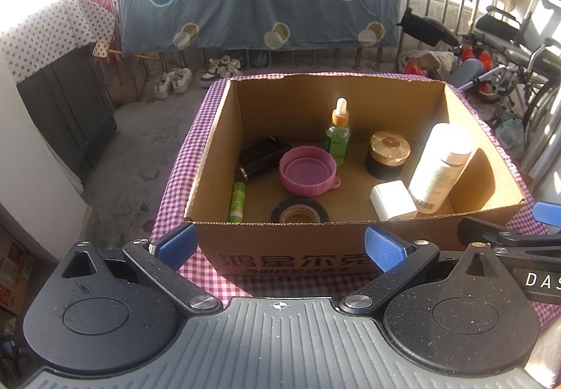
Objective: Organize rigid objects
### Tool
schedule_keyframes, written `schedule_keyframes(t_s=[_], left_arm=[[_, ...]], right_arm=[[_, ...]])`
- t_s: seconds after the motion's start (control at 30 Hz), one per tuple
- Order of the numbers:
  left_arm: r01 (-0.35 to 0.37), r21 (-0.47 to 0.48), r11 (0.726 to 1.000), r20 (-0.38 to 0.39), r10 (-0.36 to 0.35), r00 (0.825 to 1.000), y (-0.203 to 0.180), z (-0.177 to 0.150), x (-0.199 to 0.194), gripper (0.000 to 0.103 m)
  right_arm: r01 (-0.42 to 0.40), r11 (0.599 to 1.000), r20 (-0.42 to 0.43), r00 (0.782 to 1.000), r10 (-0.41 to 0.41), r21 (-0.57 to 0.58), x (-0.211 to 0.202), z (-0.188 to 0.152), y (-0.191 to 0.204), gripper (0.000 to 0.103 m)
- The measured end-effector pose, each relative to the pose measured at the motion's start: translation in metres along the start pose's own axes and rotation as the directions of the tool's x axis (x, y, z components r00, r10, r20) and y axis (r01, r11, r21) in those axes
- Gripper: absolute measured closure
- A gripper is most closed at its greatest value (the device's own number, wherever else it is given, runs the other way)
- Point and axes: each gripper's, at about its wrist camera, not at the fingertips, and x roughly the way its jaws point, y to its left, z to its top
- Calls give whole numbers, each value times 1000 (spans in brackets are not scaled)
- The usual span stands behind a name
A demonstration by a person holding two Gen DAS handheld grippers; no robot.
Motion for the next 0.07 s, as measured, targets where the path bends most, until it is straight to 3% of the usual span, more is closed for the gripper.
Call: schedule_keyframes(t_s=[0.07], left_arm=[[0,-1,1000,-1,0,1000,0,0,0,1]], right_arm=[[0,1000,2,1000,0,0,0,0,0,0]])
